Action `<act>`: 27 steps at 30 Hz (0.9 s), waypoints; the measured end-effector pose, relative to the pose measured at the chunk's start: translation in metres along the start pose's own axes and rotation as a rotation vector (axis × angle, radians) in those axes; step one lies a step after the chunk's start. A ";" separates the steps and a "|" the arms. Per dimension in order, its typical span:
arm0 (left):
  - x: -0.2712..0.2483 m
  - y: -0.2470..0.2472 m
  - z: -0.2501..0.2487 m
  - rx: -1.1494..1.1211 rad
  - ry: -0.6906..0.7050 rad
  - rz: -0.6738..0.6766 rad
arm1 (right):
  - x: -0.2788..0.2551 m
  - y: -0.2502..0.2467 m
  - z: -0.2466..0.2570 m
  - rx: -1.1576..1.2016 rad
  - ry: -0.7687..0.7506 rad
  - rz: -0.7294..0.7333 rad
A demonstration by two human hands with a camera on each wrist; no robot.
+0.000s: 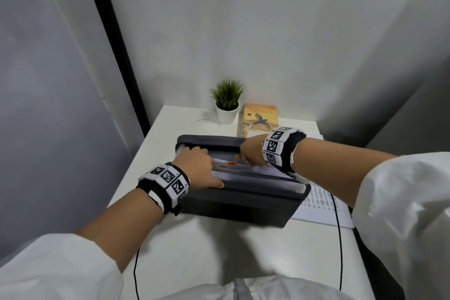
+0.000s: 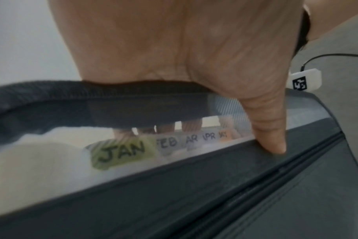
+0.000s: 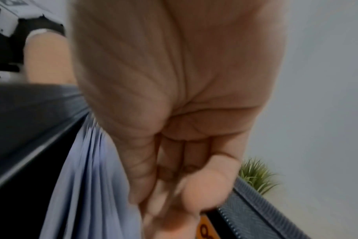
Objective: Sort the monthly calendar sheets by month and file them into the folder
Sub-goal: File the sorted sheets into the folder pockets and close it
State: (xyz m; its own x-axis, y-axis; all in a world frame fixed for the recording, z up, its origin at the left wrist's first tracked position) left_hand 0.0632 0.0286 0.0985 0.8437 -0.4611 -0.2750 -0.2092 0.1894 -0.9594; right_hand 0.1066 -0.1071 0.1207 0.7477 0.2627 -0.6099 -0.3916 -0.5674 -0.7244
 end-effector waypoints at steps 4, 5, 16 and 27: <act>-0.006 -0.005 -0.001 0.005 0.075 -0.122 | 0.000 0.002 0.006 -0.048 0.027 -0.024; -0.006 -0.005 -0.001 -0.005 0.096 -0.121 | -0.001 0.002 0.006 -0.034 0.020 -0.022; 0.003 -0.003 0.005 -0.096 0.047 0.020 | -0.026 0.020 -0.046 0.269 0.035 -0.100; 0.002 -0.007 0.010 -0.251 0.014 -0.059 | -0.029 0.035 -0.053 0.418 0.051 -0.161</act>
State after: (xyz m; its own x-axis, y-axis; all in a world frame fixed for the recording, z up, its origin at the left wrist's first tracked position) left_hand 0.0708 0.0348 0.1051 0.8514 -0.4771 -0.2177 -0.2778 -0.0582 -0.9589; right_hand 0.0990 -0.1758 0.1300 0.8381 0.2774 -0.4698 -0.4432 -0.1561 -0.8827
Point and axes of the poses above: each hand's wrist, its own x-axis towards the middle knuckle, its own y-axis out of the palm, z = x × y, the point moved 6 cm from there along x, towards the middle knuckle, and after that the axes turned 7 degrees about y, right-handed, at the moved point
